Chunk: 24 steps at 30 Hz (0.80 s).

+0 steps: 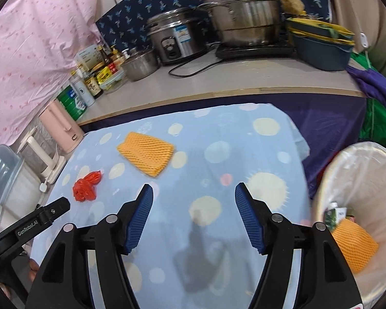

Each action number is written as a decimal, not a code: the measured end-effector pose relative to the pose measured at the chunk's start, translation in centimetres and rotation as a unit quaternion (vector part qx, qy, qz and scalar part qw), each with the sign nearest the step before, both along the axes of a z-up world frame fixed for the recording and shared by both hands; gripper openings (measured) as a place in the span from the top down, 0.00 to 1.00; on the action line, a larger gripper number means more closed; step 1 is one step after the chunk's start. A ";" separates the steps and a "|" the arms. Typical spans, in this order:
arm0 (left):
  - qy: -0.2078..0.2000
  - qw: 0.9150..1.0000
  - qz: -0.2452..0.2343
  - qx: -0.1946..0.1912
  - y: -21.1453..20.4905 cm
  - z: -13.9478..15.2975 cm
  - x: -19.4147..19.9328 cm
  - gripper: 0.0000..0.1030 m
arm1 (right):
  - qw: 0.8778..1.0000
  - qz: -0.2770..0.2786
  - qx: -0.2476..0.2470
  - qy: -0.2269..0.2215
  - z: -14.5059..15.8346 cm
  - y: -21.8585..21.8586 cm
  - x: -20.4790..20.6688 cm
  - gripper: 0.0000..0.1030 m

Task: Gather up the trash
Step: 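Move both tools back over the table toward the red bag and foam net, then close the left gripper on the crumpled red plastic bag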

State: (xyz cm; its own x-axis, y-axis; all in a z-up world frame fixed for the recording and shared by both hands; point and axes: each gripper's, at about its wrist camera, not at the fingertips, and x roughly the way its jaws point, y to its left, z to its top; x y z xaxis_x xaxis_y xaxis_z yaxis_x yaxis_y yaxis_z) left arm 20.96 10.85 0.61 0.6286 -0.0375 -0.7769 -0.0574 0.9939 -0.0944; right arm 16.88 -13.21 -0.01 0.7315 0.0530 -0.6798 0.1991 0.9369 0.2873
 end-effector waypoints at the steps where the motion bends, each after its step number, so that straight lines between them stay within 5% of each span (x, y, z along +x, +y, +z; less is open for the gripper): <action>1: 0.001 1.000 0.005 0.006 0.7 -0.2 0.6 0.13 | 1.000 0.004 -0.001 0.002 -0.2 0.5 0.8 0.37; 12: 0.008 0.999 0.009 0.035 3.7 -3.0 6.9 0.12 | 0.999 0.035 -0.010 0.027 -2.9 3.3 10.6 0.37; 24: 0.020 0.999 -0.008 0.029 4.4 -6.1 11.2 0.11 | 0.997 0.058 -0.012 0.058 -6.1 4.4 16.4 0.37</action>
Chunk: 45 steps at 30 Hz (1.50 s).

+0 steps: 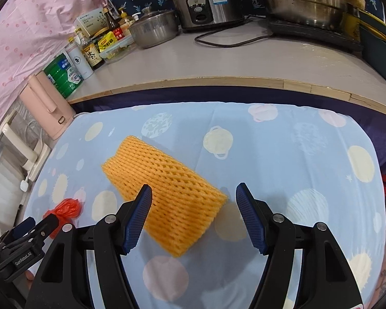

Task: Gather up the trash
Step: 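Close the left gripper on the crumpled red plastic bag, then grasp the orange foam net with the right gripper while the left holds the bag, then lift the red bag and foam net and carry both over the bin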

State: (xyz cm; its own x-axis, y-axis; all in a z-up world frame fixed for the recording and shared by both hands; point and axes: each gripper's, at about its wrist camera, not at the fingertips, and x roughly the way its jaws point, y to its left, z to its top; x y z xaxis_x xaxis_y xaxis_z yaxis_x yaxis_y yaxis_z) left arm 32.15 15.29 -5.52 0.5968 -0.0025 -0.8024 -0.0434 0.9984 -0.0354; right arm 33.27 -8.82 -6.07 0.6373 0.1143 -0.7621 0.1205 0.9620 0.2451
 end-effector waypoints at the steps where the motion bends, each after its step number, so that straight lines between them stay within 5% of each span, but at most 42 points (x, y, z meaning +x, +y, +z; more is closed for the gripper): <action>1: 0.003 1.000 -0.002 -0.003 0.0 -0.3 0.3 0.11 | 1.000 0.002 0.001 0.002 -0.2 0.1 0.2 0.37; 7: 0.017 0.999 -0.015 -0.024 -0.1 -1.5 1.2 0.21 | 1.000 0.018 0.001 0.008 -1.0 0.8 0.8 0.45; 9: 0.024 0.999 -0.022 -0.030 -0.3 -1.7 1.3 0.36 | 1.000 0.024 0.002 0.012 -1.1 1.0 0.9 0.60; 15: 0.017 0.999 -0.041 -0.030 -1.0 -1.4 0.2 0.50 | 1.000 0.027 -0.001 0.013 -1.1 1.5 -0.1 0.87; 31: -0.017 0.996 -0.069 -0.052 -3.3 4.3 -7.5 0.53 | 0.999 0.008 0.021 -0.049 5.2 0.3 -9.5 0.90; 45: -0.047 0.988 -0.141 -0.044 -10.7 9.1 -15.9 0.53 | 0.993 -0.046 0.035 -0.104 10.0 -5.9 -20.8 0.90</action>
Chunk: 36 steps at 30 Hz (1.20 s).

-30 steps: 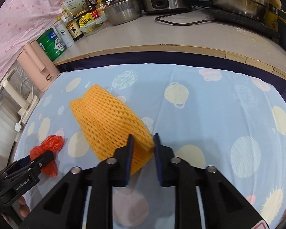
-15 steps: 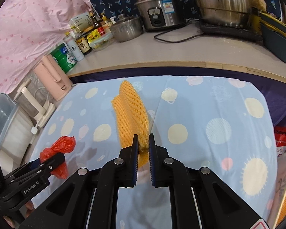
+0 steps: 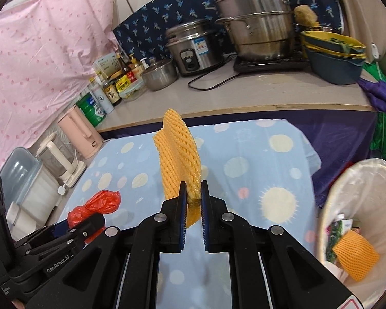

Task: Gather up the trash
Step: 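Lift the red bag and foam net and carry both over the bin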

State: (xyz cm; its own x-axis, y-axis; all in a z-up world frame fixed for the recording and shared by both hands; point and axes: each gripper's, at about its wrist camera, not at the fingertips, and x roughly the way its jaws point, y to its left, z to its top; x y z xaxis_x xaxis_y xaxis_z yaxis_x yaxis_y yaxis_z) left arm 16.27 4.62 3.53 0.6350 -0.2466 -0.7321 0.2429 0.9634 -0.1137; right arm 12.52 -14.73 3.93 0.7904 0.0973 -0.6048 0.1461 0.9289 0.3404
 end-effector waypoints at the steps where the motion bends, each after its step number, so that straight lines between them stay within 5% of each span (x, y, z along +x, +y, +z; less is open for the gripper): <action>1: -0.001 1.000 -0.006 -0.001 -0.7 0.2 -0.6 0.53 | 1.000 -0.005 0.000 -0.002 0.1 -0.6 -0.7 0.90; 20: -0.019 0.990 -0.137 0.016 -14.9 1.2 -9.5 0.53 | 0.990 -0.136 0.024 -0.015 -0.9 -13.5 -13.7 0.90; 36: -0.029 0.978 -0.200 0.047 -23.3 0.3 -12.9 0.53 | 0.978 -0.202 0.056 -0.002 -4.3 -19.7 -18.5 0.90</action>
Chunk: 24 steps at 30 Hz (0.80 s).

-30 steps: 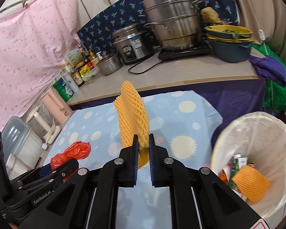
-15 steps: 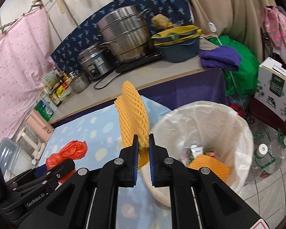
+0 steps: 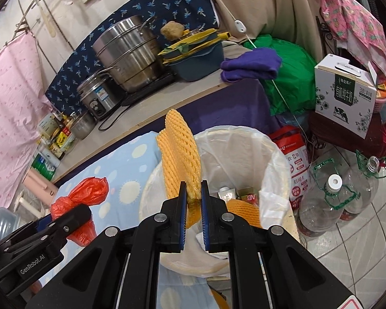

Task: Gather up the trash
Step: 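Lift the red bag and foam net and carry both over the bin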

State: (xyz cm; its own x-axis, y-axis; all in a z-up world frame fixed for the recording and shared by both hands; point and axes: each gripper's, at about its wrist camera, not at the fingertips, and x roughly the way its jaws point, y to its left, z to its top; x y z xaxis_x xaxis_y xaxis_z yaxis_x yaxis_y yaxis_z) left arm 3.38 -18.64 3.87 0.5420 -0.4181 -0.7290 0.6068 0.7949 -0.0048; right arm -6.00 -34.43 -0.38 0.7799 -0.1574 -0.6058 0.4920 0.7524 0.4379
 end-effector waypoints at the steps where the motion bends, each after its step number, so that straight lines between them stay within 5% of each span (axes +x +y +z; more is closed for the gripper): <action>1: 0.000 1.000 -0.002 0.001 -0.3 0.0 -0.1 0.53 | 1.000 -0.002 0.002 0.000 -0.1 -0.3 -0.1 0.90; 24: 0.005 0.999 -0.015 0.028 -4.8 -1.7 0.5 0.53 | 0.999 -0.020 0.022 0.017 -2.3 -2.9 0.2 0.90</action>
State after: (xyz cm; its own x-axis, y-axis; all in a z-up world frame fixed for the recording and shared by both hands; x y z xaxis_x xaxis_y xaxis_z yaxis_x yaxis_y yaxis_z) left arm 3.88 -23.46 2.18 0.5214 -0.3935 -0.7572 0.6311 0.7751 0.0318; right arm -5.79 -37.33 -2.64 0.7520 -0.1598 -0.6395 0.5364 0.7122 0.4528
